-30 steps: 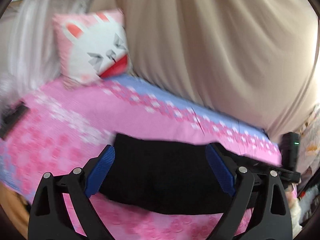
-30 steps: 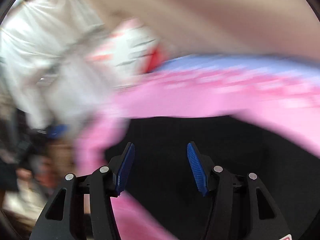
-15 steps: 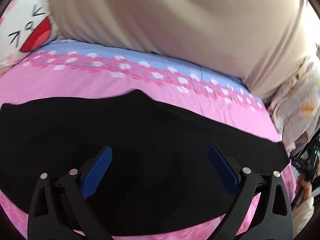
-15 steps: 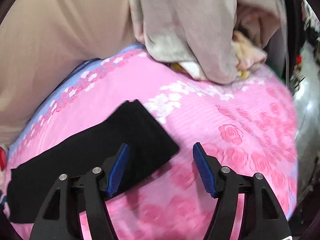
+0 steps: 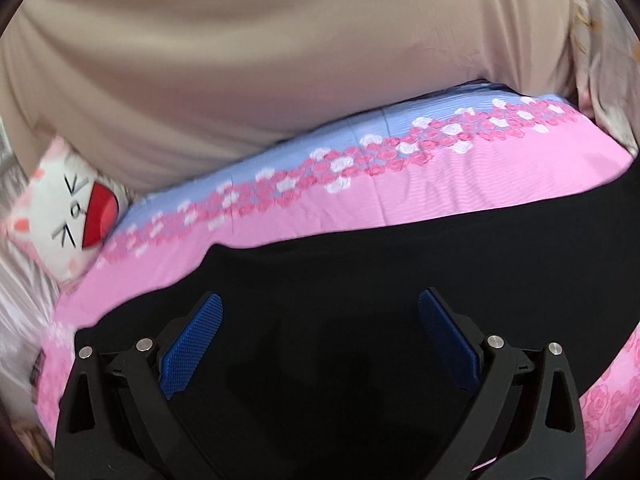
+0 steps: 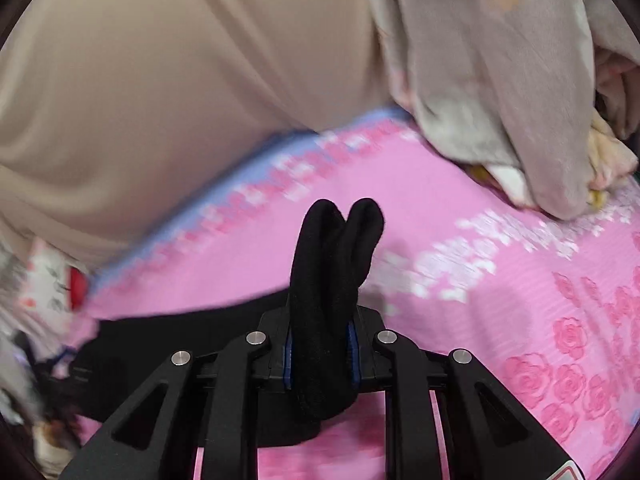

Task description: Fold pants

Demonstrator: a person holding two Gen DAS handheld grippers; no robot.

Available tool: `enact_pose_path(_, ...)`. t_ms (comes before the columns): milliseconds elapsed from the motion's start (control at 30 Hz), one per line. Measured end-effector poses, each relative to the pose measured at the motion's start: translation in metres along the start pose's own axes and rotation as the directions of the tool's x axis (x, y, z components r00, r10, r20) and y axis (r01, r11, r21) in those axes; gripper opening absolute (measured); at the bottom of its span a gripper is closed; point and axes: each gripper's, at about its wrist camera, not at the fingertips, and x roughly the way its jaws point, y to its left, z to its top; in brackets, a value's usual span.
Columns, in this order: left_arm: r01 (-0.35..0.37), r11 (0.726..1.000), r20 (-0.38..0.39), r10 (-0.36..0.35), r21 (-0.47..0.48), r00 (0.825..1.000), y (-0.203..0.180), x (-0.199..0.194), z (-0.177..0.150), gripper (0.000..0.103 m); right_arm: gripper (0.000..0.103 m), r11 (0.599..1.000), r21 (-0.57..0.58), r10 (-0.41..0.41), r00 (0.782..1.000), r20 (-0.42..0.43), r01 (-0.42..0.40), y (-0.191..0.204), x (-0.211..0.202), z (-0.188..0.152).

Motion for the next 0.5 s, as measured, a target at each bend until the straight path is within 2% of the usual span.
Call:
enact_pose_path(33, 0.015, 1.0, -0.003, -0.015, -0.013, 1.0, 0.003, 0.0, 0.0, 0.097, 0.018, 0.999, -0.004, 0.053, 0.999, 0.011, -0.053, 0.013, -0.007, 0.003)
enact_pose_path(100, 0.054, 0.997, -0.012, -0.055, -0.057, 0.998, 0.011, 0.001, 0.001, 0.097, 0.02, 0.978, -0.026, 0.205, 0.979, 0.001, -0.205, 0.052, -0.015, 0.007)
enact_pose_path(133, 0.063, 0.995, -0.017, -0.064, -0.082, 0.998, 0.019, 0.001, 0.001, 0.097, 0.02, 0.963, -0.048, 0.266, 0.964, -0.021, -0.267, 0.075, -0.012, 0.006)
enact_pose_path(233, 0.022, 0.994, -0.006, -0.022, -0.106, 1.0, 0.039, -0.001, -0.003, 0.097, 0.022, 0.908, -0.115, 0.387, 0.912, -0.137, -0.403, 0.147, 0.016, -0.011)
enact_pose_path(300, -0.016, 0.993, -0.004, 0.016, -0.115, 1.0, 0.057, -0.005, -0.01, 0.097, 0.022, 0.873, -0.167, 0.415, 0.877, -0.242, -0.459, 0.201, 0.048, -0.035)
enact_pose_path(400, -0.076, 0.987, -0.006, 0.076, -0.14, 0.997, 0.093, -0.01, -0.021, 0.098, 0.022, 0.831, -0.21, 0.413, 0.823, -0.39, -0.516, 0.267, 0.104, -0.081)
enact_pose_path(500, -0.154, 0.977, -0.014, 0.154, -0.148, 0.988, 0.127, -0.016, -0.036, 0.098, 0.029, 0.807, -0.284, 0.347, 0.804, -0.484, -0.519, 0.317, 0.144, -0.13)
